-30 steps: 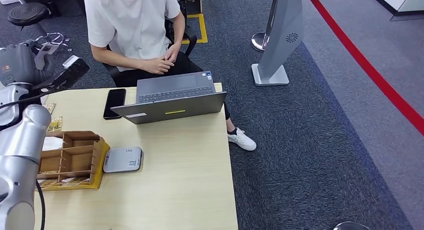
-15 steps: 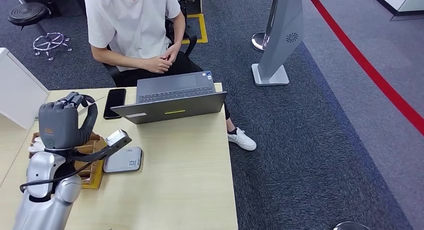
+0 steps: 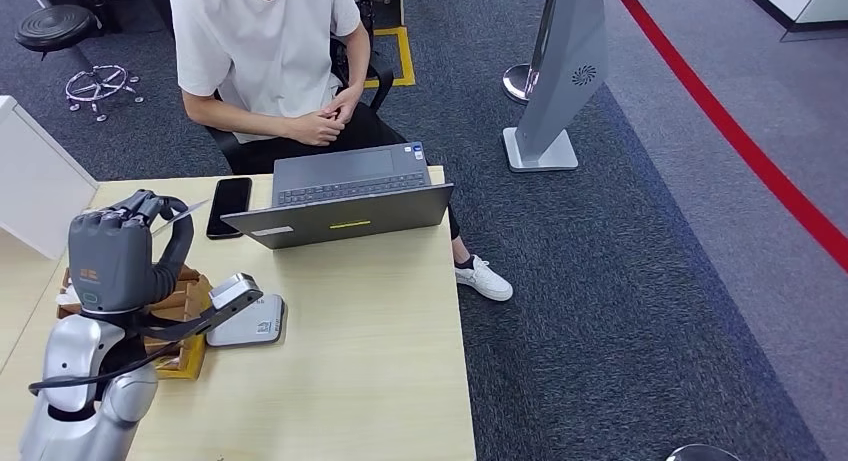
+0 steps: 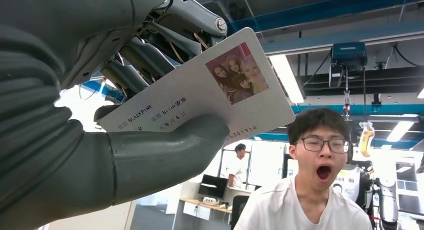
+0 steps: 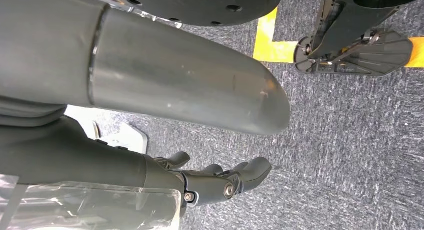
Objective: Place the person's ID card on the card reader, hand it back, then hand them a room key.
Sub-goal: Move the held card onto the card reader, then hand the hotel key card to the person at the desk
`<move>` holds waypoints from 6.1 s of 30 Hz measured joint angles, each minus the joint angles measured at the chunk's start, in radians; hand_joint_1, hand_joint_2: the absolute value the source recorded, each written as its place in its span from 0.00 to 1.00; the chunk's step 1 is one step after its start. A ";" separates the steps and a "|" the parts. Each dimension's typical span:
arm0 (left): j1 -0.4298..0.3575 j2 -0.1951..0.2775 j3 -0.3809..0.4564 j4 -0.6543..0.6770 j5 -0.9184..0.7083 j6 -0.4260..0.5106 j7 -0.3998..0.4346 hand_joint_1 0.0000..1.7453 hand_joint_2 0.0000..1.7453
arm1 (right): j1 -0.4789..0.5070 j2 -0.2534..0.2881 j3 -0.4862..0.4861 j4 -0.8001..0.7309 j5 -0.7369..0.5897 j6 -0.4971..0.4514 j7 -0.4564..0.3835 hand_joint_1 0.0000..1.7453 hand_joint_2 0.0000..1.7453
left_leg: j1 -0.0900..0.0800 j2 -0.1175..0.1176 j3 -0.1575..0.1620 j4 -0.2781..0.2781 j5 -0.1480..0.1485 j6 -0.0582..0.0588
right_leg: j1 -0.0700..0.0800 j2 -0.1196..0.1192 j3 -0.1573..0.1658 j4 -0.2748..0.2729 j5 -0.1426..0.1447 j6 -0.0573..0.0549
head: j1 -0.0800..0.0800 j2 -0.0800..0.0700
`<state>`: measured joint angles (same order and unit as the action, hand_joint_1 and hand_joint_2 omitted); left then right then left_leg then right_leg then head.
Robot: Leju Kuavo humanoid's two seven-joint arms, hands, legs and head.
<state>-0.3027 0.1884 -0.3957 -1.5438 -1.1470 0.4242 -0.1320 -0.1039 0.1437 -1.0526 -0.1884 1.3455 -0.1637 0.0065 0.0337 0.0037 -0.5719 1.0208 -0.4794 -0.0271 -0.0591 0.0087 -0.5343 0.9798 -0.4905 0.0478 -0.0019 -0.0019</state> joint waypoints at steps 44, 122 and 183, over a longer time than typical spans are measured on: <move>0.066 -0.014 -0.051 0.347 0.001 -0.303 0.121 1.00 1.00 | 0.000 -0.003 -0.026 0.000 0.005 -0.015 0.010 0.00 0.00 | 0.000 0.000 0.000 0.000 0.001 0.000 | 0.000 0.000 -0.001 0.000 0.000 0.000 | 0.000 0.000; -0.224 -0.053 0.019 0.104 -0.182 0.193 0.038 1.00 1.00 | -0.027 0.000 -0.005 0.000 0.121 0.027 0.032 0.00 0.00 | 0.002 -0.003 -0.003 0.000 0.008 -0.001 | 0.001 -0.004 -0.001 0.000 0.006 -0.001 | 0.000 0.000; -0.379 -0.093 0.112 0.493 -0.050 0.210 -0.015 0.00 1.00 | -0.034 0.014 -0.001 0.002 0.073 0.010 0.035 0.00 0.00 | 0.001 0.000 -0.006 -0.001 0.008 -0.001 | 0.001 0.001 -0.006 0.000 0.008 -0.001 | 0.000 0.000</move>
<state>-0.6816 0.0956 -0.2836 -1.0507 -1.1970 0.6346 -0.1470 -0.1375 0.1579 -1.0534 -0.1869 1.4188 -0.1539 0.0418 0.0346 0.0041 -0.5780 1.0202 -0.4718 -0.0284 -0.0580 0.0095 -0.5402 0.9802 -0.4825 0.0466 -0.0016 -0.0020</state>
